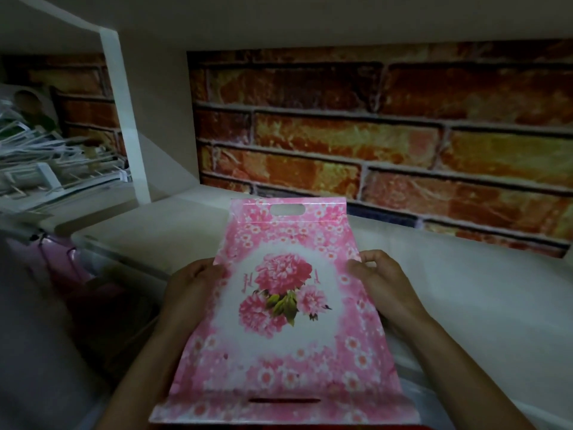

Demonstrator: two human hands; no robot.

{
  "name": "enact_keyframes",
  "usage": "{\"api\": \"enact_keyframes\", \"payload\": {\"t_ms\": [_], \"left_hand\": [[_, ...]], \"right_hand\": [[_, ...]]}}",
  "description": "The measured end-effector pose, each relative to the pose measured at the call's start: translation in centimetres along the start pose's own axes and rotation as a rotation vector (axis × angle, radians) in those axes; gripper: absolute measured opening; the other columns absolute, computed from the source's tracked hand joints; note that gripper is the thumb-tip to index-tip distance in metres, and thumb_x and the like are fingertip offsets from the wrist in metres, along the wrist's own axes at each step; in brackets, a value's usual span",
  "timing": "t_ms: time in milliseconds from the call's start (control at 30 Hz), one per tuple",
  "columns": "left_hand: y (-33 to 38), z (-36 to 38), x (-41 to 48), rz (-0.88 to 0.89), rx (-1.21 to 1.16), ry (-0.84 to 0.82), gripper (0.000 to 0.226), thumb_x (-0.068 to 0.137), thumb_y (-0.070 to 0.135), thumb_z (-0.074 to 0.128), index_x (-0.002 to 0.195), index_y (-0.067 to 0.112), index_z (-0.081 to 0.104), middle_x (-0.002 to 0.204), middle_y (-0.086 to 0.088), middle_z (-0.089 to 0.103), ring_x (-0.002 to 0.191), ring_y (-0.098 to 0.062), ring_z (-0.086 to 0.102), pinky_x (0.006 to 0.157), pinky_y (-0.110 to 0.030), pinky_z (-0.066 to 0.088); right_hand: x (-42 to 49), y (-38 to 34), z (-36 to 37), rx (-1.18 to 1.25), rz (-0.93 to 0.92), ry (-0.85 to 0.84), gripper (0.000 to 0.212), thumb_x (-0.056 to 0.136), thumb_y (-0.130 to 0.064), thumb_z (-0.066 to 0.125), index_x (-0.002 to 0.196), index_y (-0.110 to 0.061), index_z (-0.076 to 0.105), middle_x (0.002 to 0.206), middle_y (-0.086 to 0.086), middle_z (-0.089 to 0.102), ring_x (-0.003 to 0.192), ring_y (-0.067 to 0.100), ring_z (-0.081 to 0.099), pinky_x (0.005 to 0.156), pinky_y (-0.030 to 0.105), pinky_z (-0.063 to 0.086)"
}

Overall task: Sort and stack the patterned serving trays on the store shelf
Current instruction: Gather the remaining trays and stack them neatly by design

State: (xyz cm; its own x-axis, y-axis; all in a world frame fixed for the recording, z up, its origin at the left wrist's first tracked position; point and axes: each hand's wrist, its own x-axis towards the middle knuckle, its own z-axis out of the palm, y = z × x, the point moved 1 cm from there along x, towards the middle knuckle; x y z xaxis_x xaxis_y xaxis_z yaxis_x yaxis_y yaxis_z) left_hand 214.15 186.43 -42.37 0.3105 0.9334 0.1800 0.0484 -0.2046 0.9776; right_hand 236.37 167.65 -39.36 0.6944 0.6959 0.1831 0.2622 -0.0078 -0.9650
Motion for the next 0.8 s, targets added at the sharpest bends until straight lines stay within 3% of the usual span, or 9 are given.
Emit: {"api": "enact_keyframes", "payload": {"t_ms": [67, 167, 300, 467, 667, 800], "left_hand": [[0.2, 0.2, -0.1, -0.006, 0.009, 0.01, 0.015, 0.086, 0.012, 0.063, 0.077, 0.019, 0.073, 0.063, 0.017, 0.07, 0.054, 0.004, 0.06, 0.051, -0.014, 0.046], [0.8, 0.4, -0.2, -0.095, -0.061, 0.01, 0.018, 0.085, 0.01, 0.064, 0.073, 0.019, 0.073, 0.064, 0.008, 0.072, 0.059, -0.008, 0.064, 0.056, -0.024, 0.049], [1.5, 0.4, -0.4, -0.176, -0.071, -0.002, 0.017, 0.087, 0.008, 0.063, 0.079, 0.018, 0.074, 0.067, 0.006, 0.074, 0.061, -0.008, 0.065, 0.054, -0.019, 0.051], [2.3, 0.1, -1.1, -0.248, -0.022, -0.05, 0.011, 0.091, 0.019, 0.063, 0.09, 0.018, 0.074, 0.083, -0.004, 0.076, 0.076, -0.024, 0.071, 0.071, -0.037, 0.057], [5.3, -0.6, -4.0, -0.264, -0.09, 0.024, 0.01, 0.092, 0.01, 0.061, 0.092, 0.008, 0.07, 0.075, -0.002, 0.071, 0.063, -0.01, 0.065, 0.053, -0.019, 0.051], [8.0, -2.3, -6.0, -0.269, -0.092, -0.006, 0.012, 0.09, 0.014, 0.063, 0.093, 0.004, 0.068, 0.081, -0.011, 0.066, 0.071, -0.015, 0.058, 0.064, -0.029, 0.048]], "right_hand": [[-0.2, -0.5, 0.1, -0.027, 0.008, 0.007, 0.018, 0.09, -0.03, 0.065, 0.091, -0.013, 0.058, 0.08, 0.0, 0.072, 0.069, 0.015, 0.072, 0.066, 0.035, 0.056], [-0.4, -1.2, 0.1, -0.022, 0.03, 0.02, 0.013, 0.09, -0.03, 0.066, 0.084, -0.02, 0.061, 0.078, -0.004, 0.072, 0.065, 0.009, 0.071, 0.06, 0.026, 0.052], [-0.4, -2.1, -0.1, -0.017, 0.052, 0.003, 0.011, 0.091, -0.026, 0.065, 0.08, -0.027, 0.064, 0.076, -0.01, 0.074, 0.067, 0.007, 0.071, 0.06, 0.023, 0.051], [-0.4, -2.8, -0.4, -0.031, 0.064, 0.002, 0.019, 0.094, -0.018, 0.062, 0.079, -0.03, 0.063, 0.069, -0.019, 0.072, 0.062, -0.003, 0.067, 0.053, 0.009, 0.047], [-1.3, -3.2, -0.5, -0.086, 0.173, -0.037, 0.013, 0.093, -0.021, 0.064, 0.089, -0.033, 0.059, 0.092, -0.013, 0.068, 0.074, -0.007, 0.066, 0.071, 0.016, 0.05], [-3.6, -4.4, -1.4, -0.062, 0.267, -0.042, 0.009, 0.092, -0.016, 0.064, 0.101, -0.015, 0.062, 0.096, -0.003, 0.07, 0.084, 0.01, 0.069, 0.07, 0.02, 0.053]]}}
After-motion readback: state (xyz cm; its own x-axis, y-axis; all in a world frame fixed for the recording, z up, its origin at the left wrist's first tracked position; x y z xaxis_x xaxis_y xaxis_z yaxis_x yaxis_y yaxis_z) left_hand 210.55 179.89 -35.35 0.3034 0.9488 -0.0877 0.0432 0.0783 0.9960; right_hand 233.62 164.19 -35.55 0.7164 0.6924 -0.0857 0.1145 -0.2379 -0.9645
